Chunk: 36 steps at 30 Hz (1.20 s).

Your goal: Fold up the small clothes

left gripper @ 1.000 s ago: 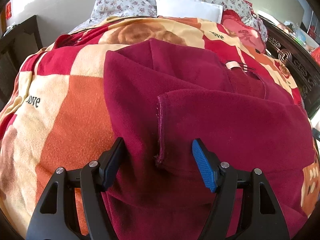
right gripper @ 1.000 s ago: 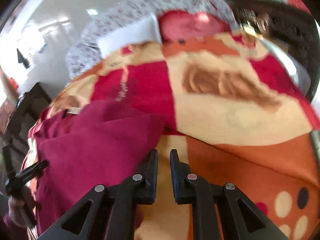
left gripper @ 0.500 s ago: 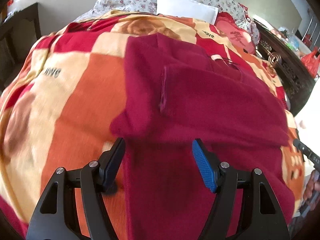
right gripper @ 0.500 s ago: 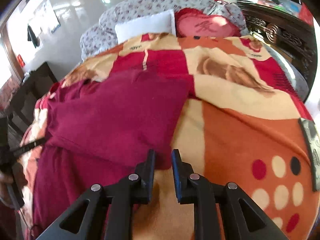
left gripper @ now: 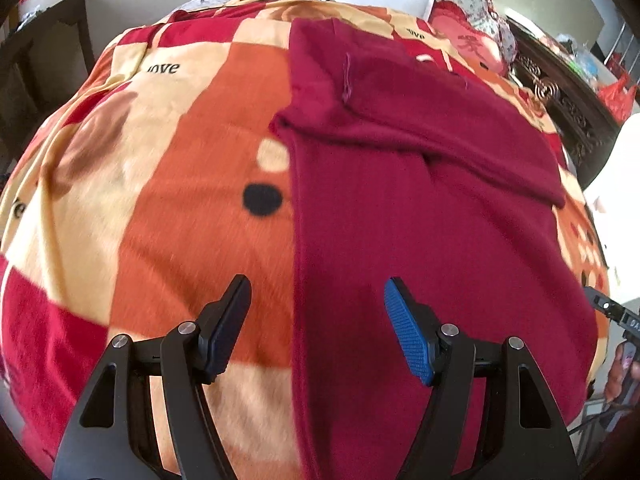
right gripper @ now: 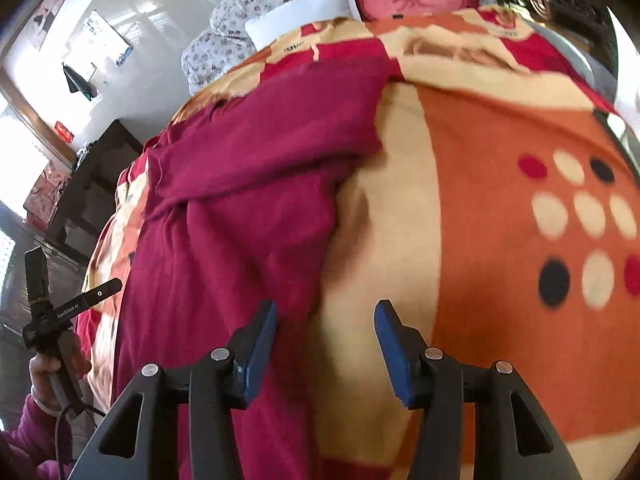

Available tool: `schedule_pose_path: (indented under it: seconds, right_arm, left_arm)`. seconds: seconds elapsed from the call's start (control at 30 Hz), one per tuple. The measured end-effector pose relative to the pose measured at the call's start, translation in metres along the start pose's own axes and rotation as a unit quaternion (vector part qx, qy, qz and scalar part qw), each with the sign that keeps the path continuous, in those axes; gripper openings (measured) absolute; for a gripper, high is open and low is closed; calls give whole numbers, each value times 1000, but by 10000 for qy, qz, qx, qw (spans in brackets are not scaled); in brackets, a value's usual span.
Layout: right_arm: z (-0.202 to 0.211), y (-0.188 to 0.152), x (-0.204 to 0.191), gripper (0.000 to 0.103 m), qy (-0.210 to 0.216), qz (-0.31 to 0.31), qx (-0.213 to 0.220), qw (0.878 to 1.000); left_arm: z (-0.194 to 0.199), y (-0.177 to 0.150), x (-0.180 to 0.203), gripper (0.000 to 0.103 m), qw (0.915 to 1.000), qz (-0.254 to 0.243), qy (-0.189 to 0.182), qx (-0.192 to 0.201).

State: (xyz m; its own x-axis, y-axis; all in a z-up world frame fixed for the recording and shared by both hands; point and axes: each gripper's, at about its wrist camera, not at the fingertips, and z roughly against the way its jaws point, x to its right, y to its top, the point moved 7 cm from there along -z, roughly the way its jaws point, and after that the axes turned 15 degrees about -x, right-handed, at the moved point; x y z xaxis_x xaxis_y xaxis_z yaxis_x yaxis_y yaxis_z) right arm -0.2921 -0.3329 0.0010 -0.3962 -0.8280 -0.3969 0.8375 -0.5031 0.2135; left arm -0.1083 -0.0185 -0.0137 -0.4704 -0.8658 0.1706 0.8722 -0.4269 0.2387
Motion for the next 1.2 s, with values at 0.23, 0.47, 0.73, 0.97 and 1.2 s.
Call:
schedule_pose_path:
  seconds: [0.23,0.47,0.73,0.97,1.2]
  right_arm:
    - [13,-29,0,58,-7,57,-39,10000]
    - [19,-54,4,59,-119,89,-128,9998]
    - [20,-80,14,62,26,-97,-125,9999]
    - [9,-100,8,62,398,-81,-289,9988]
    - [5,-109,-7,62,538,139,-324,9979]
  left_arm:
    - [3,-29,3,70,9999,-23,-87,-97]
    - [7,-63,14,70,9989,-303,-169,-309]
    - [-2,-105,16,70,9962,-276,-406,-721]
    - [-4,-109,22,70,9958,-312,-439,-747]
    - [-11,-108,32,76,9942,-610,-414,-784]
